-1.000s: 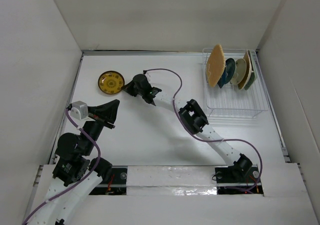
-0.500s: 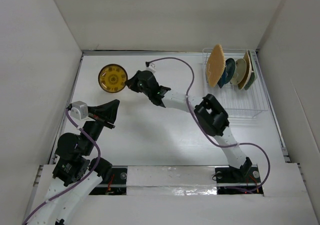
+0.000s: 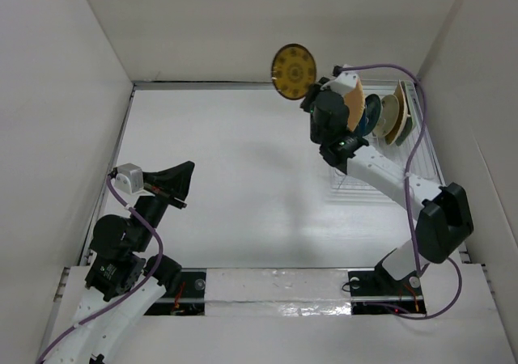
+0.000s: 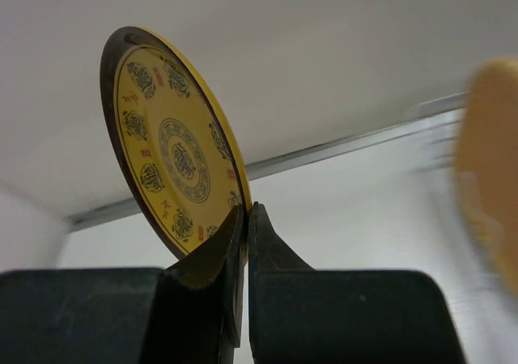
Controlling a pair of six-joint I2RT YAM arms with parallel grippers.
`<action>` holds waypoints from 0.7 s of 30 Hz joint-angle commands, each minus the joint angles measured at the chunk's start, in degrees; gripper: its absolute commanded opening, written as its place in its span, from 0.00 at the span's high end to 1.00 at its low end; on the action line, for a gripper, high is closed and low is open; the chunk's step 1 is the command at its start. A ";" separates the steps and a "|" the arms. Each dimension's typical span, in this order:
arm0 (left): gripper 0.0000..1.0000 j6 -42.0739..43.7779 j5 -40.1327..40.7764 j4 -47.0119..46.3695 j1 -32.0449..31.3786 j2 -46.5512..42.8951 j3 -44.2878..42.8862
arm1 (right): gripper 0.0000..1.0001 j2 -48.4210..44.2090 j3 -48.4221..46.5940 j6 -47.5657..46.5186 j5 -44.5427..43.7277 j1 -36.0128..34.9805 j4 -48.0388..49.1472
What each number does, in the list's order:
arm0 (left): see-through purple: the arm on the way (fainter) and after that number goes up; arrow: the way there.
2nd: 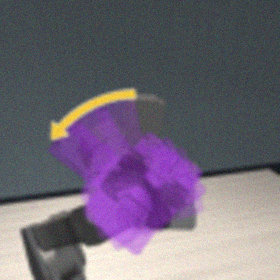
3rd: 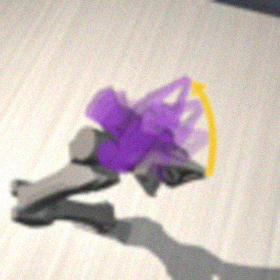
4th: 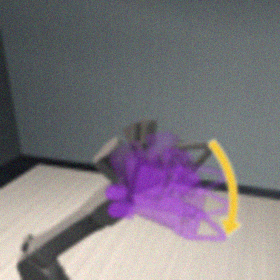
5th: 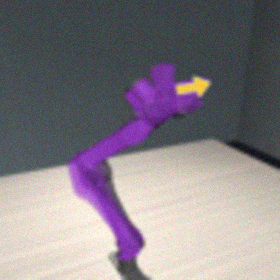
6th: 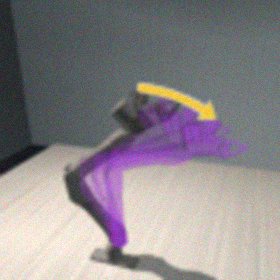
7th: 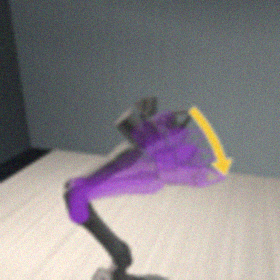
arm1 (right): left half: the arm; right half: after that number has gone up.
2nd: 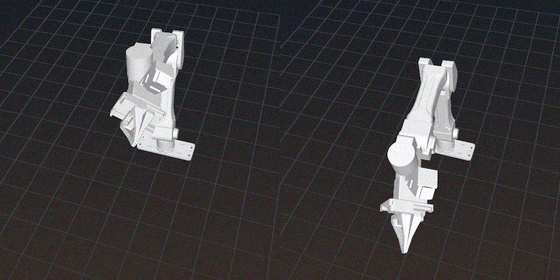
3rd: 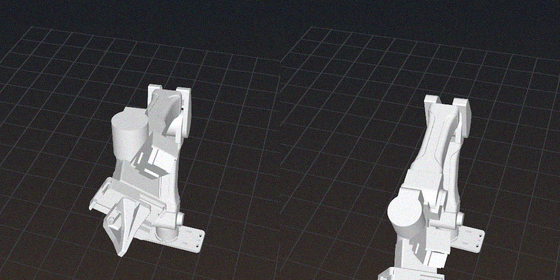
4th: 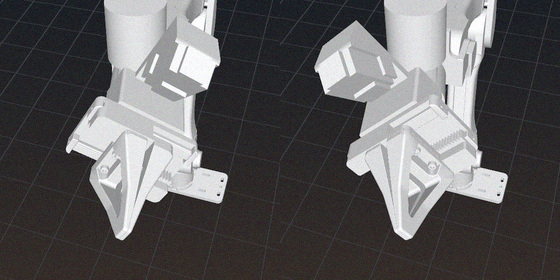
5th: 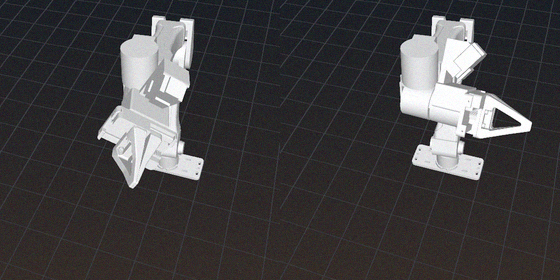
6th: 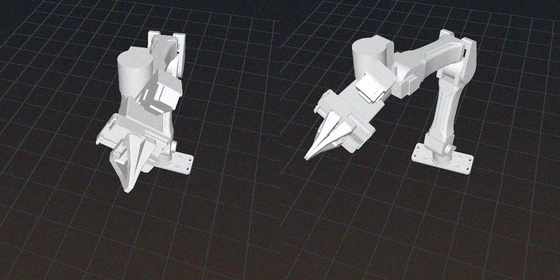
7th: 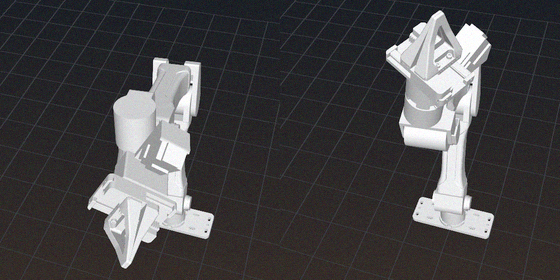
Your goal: Load the plates into the dish rack
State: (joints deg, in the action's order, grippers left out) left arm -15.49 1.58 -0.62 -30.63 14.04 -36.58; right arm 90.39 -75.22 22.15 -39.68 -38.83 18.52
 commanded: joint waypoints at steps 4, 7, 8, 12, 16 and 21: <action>1.00 -0.16 -0.79 -2.72 0.31 1.51 -0.86 | 1.00 -7.50 5.26 -13.54 -13.93 8.49 -3.04; 1.00 0.02 -0.62 -2.54 0.31 2.39 -0.95 | 1.00 -7.25 3.34 -14.76 -13.49 12.63 -5.94; 1.00 0.02 -0.53 -2.45 0.31 2.48 -0.95 | 1.00 -6.72 2.80 -16.34 -14.45 12.64 -6.48; 1.00 0.19 0.26 -2.28 0.31 2.83 -0.95 | 1.00 -4.00 2.36 -19.16 -18.06 13.34 -7.36; 1.00 0.19 0.35 -2.19 0.31 3.80 -0.95 | 1.00 -0.84 2.19 -20.22 -20.70 14.39 -8.06; 1.00 0.28 0.17 -2.10 0.31 5.20 -0.95 | 1.00 3.56 0.43 -20.83 -20.44 14.92 -8.33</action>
State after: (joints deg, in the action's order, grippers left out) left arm -15.46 1.74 -0.58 -30.63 18.13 -36.58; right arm 92.84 -71.00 2.81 -57.25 -24.43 8.82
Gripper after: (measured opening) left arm 0.003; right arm 0.038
